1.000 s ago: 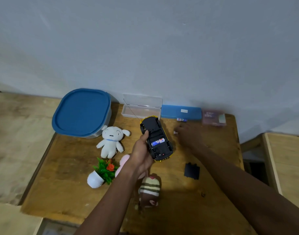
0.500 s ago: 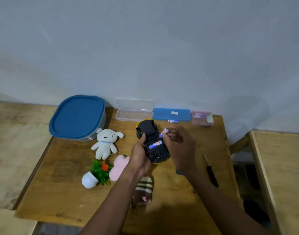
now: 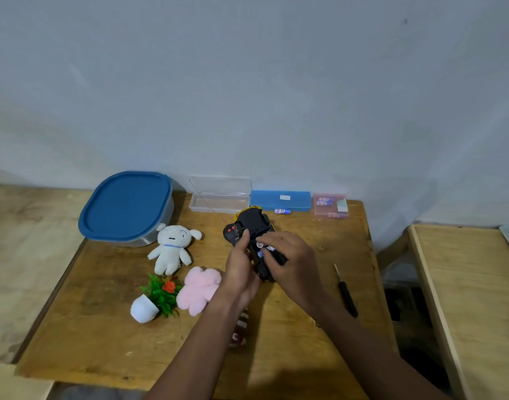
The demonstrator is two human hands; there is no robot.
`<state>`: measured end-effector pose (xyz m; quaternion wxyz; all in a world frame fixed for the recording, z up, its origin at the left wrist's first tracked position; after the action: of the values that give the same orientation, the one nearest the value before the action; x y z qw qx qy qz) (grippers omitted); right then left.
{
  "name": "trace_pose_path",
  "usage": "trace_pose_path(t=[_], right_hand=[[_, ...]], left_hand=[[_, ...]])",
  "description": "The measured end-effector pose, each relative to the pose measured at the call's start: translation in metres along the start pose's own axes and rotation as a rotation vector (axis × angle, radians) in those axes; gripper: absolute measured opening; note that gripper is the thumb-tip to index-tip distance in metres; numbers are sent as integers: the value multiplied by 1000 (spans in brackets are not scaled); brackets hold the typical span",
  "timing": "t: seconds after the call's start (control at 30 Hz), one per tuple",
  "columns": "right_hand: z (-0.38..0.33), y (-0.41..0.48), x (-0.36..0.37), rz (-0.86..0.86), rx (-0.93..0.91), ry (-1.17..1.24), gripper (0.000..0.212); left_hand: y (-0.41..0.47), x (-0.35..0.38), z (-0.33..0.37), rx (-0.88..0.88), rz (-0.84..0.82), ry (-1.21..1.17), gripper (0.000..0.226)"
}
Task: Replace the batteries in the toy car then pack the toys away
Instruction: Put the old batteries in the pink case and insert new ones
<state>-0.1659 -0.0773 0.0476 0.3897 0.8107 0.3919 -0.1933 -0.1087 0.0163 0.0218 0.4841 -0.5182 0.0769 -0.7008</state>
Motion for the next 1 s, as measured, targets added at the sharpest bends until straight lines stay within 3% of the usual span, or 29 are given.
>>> trace_pose_path(t=[0.23, 0.43, 0.57, 0.7, 1.0], right_hand=[[3, -4, 2, -17, 41, 39, 18], [11, 0, 4, -42, 184, 80, 17], [22, 3, 9, -67, 400, 201, 39], [29, 6, 19, -221, 703, 445, 61], [58, 2, 54, -392, 967, 630, 87]], left_hand=[[4, -2, -5, 26, 20, -8, 55], [11, -5, -8, 73, 65, 10, 49], [14, -3, -7, 113, 103, 69, 45], [23, -10, -8, 125, 145, 110, 46], [50, -25, -8, 109, 235, 153, 66]])
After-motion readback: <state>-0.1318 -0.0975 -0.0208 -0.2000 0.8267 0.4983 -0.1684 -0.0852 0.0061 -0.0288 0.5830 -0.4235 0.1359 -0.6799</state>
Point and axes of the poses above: each hand's wrist, its own y-axis towards the middle knuckle, its own x-axis out of the palm, z = x × y, the point moved 4 cm from there along y, towards the middle knuckle, and after that the axes turned 6 degrees about -y, right-handed, at the moved point
